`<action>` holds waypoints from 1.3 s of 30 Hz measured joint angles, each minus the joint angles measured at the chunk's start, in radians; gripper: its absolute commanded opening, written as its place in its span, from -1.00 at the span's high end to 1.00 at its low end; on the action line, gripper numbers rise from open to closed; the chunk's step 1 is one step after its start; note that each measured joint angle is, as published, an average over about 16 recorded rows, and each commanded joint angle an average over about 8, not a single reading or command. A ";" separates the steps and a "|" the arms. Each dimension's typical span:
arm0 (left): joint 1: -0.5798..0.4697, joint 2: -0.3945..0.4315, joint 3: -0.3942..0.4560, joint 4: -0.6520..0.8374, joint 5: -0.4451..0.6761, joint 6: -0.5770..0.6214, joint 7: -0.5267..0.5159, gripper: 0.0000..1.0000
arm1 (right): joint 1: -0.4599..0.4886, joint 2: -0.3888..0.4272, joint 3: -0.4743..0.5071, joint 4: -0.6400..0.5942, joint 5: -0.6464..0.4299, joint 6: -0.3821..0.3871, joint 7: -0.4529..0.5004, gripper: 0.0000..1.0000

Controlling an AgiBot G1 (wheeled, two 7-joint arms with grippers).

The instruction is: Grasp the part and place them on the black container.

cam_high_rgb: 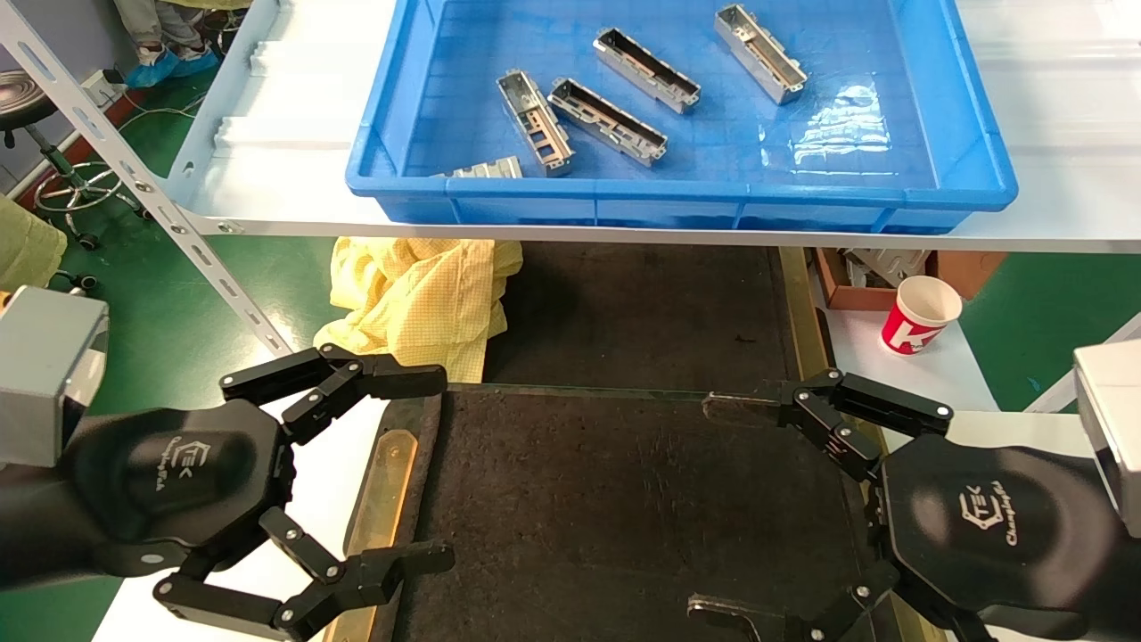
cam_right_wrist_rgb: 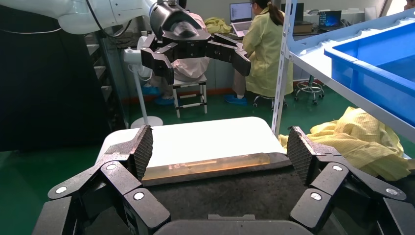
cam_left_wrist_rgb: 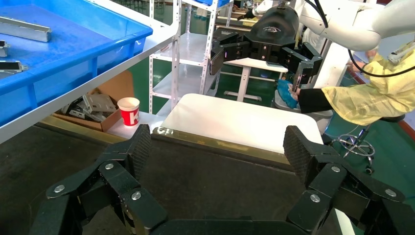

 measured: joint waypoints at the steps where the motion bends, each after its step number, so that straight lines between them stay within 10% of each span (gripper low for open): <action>1: 0.000 0.000 0.000 0.000 0.000 0.000 0.000 -1.00 | 0.000 0.000 0.000 0.000 0.000 0.000 0.000 -1.00; 13: 0.000 0.000 0.000 0.000 0.000 0.000 0.000 -0.91 | 0.000 0.000 0.000 0.000 0.000 0.000 0.000 -1.00; 22: 0.000 0.000 0.000 0.000 0.000 0.000 0.000 1.00 | 0.000 0.000 0.000 0.000 0.000 0.000 0.000 -1.00; 39: 0.000 0.000 0.000 0.000 0.000 0.000 0.000 1.00 | 0.000 0.000 0.000 0.000 0.000 0.000 0.000 -1.00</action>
